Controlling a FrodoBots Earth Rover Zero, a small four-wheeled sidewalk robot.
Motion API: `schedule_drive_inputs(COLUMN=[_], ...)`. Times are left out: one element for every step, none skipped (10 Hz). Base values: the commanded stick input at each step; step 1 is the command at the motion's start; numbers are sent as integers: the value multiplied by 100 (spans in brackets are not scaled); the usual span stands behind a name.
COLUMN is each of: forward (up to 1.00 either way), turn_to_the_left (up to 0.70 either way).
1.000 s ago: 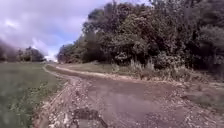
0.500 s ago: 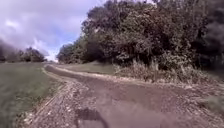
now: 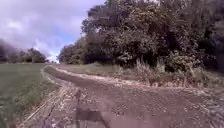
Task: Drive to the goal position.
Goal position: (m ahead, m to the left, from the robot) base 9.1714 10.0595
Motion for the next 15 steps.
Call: schedule_drive_inputs(forward=[85, 85, 85, 85, 85, 85, 85, 85, 85, 85, 85, 85, 85, 85, 85], turn_to_the_left=[2, 14, 34, 34, 34, 34, 34, 21, 0, 0, 6, 22, 34, 34, 34])
